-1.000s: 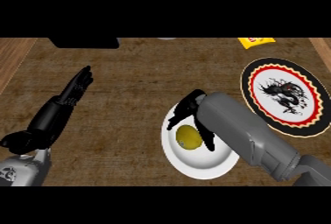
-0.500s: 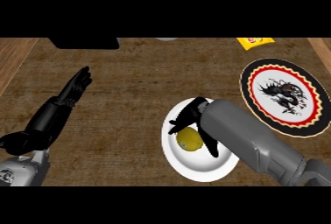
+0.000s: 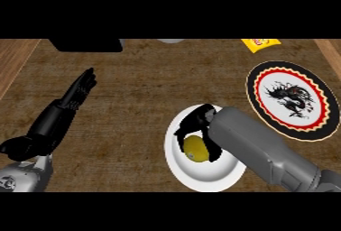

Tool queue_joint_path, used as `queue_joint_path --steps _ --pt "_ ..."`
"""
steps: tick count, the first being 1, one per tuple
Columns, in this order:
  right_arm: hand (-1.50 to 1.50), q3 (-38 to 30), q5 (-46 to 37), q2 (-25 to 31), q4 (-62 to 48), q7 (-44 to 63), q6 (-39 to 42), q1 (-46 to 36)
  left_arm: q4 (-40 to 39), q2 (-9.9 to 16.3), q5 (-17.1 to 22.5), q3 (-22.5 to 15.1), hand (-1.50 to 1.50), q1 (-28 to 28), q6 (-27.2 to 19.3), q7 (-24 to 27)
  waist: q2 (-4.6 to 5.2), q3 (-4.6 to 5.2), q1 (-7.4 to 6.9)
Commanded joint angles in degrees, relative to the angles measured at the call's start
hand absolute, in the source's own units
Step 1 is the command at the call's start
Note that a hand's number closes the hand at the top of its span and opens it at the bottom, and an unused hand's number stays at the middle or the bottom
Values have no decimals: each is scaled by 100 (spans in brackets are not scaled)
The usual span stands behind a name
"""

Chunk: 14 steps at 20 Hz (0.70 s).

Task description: Pick the lemon from the plate and place it in the plate

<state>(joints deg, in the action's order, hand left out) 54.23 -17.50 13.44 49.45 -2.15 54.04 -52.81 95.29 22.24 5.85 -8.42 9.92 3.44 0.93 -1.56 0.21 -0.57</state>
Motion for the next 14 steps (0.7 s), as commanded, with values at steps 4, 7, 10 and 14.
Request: queue_joint_path --steps 4,7,10,14 --pt "150 -976 -511 174 -902 2166 -2354 11 -147 88 16 195 0 -127 -78 -79 -106 4 523" --pt "150 -1312 -705 -50 -976 3227 -3511 -61 -129 96 26 225 0 -237 -99 -90 -117 -3 439" --pt "150 -1418 -1053 -488 -813 4317 -4707 -123 -148 87 43 215 0 -220 -45 -12 -95 -5 441" --pt "150 -1178 -1771 -1303 -512 5933 -5883 -315 -169 35 53 172 0 -232 -11 39 -47 1 296"
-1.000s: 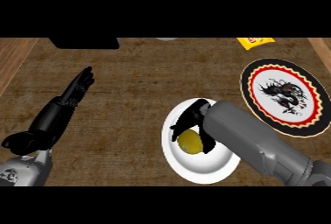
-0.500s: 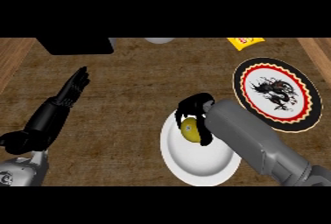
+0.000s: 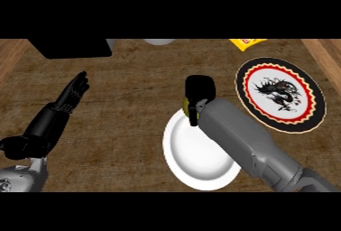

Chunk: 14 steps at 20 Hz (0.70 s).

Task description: Pick the lemon from the plate and place it in the plate

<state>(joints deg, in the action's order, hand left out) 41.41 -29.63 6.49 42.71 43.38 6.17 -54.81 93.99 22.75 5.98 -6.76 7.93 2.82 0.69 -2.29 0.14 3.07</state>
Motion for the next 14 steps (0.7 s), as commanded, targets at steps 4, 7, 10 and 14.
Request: queue_joint_path --steps 4,7,10,14 --pt "150 295 -1122 -633 725 2856 -1524 -437 88 28 -10 -41 0 -93 148 156 96 -4 -221" --pt "150 492 -1405 -640 1384 3580 -1459 -503 -195 -145 24 -21 0 265 77 15 124 -7 -132" --pt "150 277 -1755 -642 1428 3948 -1500 -666 -112 -133 -85 -70 0 173 90 140 151 -8 -201" --pt "150 72 -2365 -437 1749 4171 -957 -672 2 -82 -23 76 0 86 60 88 93 -11 -75"
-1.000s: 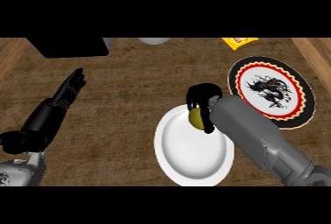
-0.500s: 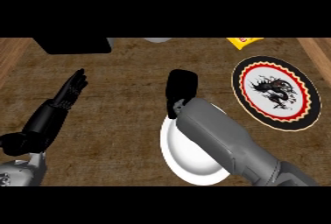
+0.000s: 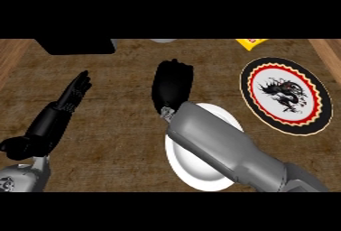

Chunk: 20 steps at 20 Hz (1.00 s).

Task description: Pick the lemon from the plate and place it in the plate

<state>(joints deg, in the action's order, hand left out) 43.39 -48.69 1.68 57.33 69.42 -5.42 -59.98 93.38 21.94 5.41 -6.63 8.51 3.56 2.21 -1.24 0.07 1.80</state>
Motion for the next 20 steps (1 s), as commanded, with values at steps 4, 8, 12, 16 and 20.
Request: queue_joint_path --steps 4,8,12,16,20 --pt "150 -441 -860 522 799 1478 351 -7 -117 62 61 196 0 11 71 93 3 -4 105" --pt "150 -714 -1207 802 847 1238 230 590 -3 4 -18 92 0 23 72 -7 61 -9 0" --pt "150 -1297 -1429 919 1107 1041 133 713 -32 -113 -108 24 0 49 42 69 88 -7 -57" --pt "150 -1540 -1819 1309 1621 624 -406 1615 40 20 30 205 0 -29 222 130 95 -9 -79" --pt "150 -2205 -1935 1585 1297 -159 -1085 1850 59 32 -26 188 0 14 298 73 137 -10 -156"
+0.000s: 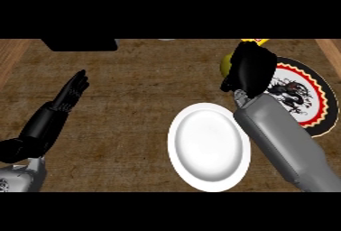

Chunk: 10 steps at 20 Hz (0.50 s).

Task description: Pick the lemon from the plate and place it in the plate

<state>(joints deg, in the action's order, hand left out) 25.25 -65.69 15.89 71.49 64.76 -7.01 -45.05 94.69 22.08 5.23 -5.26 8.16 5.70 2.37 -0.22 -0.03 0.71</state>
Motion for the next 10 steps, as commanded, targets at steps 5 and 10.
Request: queue_joint_path --steps 5,10 --pt "150 -987 -285 614 71 -274 -954 868 -34 -111 -61 72 0 -28 96 144 22 2 -39" --pt "150 -1770 217 632 -1575 -1146 -1058 425 30 -230 -85 21 0 234 135 -184 57 -1 -159"
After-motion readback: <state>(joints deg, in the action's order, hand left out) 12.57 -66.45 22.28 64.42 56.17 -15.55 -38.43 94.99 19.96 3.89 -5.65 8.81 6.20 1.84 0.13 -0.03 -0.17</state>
